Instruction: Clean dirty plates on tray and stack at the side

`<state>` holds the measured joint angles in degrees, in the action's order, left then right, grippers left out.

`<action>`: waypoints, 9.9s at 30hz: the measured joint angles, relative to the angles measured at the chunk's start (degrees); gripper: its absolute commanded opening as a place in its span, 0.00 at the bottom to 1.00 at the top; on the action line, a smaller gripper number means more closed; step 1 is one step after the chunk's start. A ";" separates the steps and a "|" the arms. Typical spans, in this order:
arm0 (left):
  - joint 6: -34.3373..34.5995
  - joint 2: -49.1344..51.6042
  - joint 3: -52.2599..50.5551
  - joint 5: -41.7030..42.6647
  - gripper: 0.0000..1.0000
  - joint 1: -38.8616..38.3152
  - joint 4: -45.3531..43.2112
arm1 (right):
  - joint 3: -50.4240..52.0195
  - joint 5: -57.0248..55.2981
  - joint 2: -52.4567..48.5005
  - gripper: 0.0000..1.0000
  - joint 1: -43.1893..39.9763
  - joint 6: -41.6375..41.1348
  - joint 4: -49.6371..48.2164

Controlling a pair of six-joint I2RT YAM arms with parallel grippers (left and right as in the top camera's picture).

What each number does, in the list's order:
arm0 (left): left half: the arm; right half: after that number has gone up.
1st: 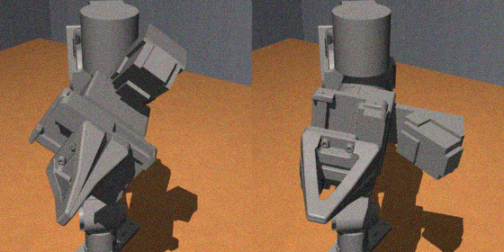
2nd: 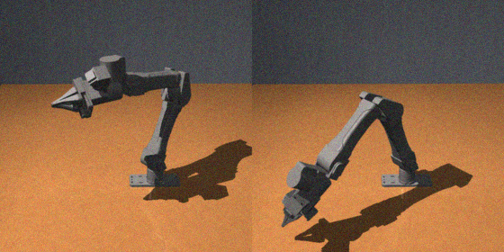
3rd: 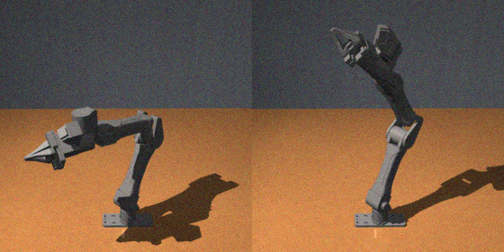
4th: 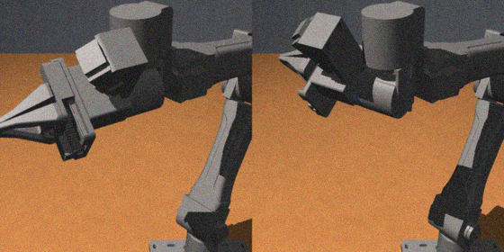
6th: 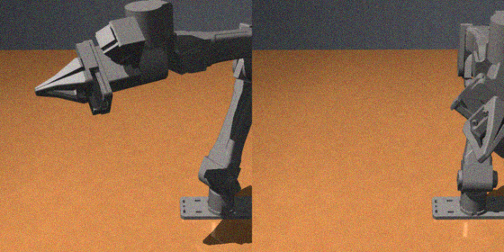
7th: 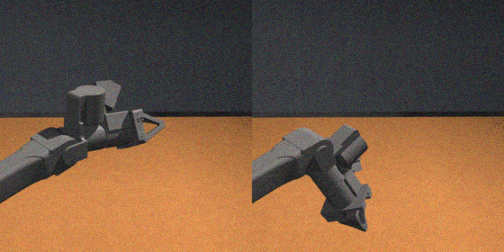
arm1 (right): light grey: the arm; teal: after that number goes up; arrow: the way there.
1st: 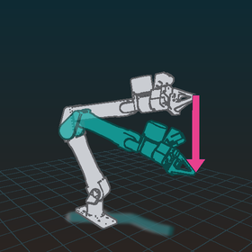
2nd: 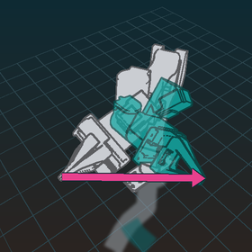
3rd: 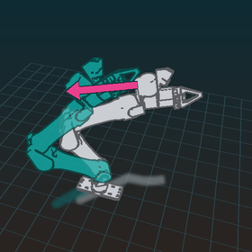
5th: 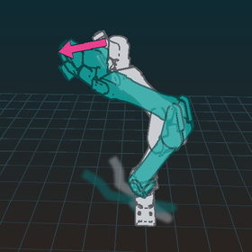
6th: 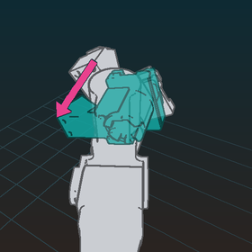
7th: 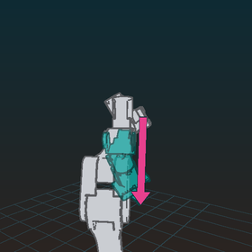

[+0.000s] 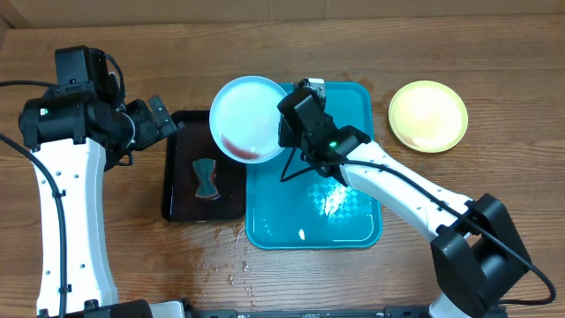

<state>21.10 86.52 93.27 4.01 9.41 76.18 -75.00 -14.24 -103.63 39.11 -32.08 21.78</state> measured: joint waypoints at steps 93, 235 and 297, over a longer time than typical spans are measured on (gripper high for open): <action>0.00 0.00 0.00 -1.25 1.00 0.00 0.13 | 0.00 -35.58 0.00 0.04 17.25 58.47 -41.94; 0.00 0.07 0.00 -1.27 1.00 0.00 0.13 | -0.35 29.05 -0.81 1.00 -51.01 11.30 26.73; 0.00 0.07 0.00 -1.27 1.00 0.00 0.13 | -0.31 34.16 -0.79 1.00 -51.10 12.31 18.08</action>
<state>21.10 86.59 93.27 2.74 9.41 76.31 -75.31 19.92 -104.42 -11.99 -19.77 39.86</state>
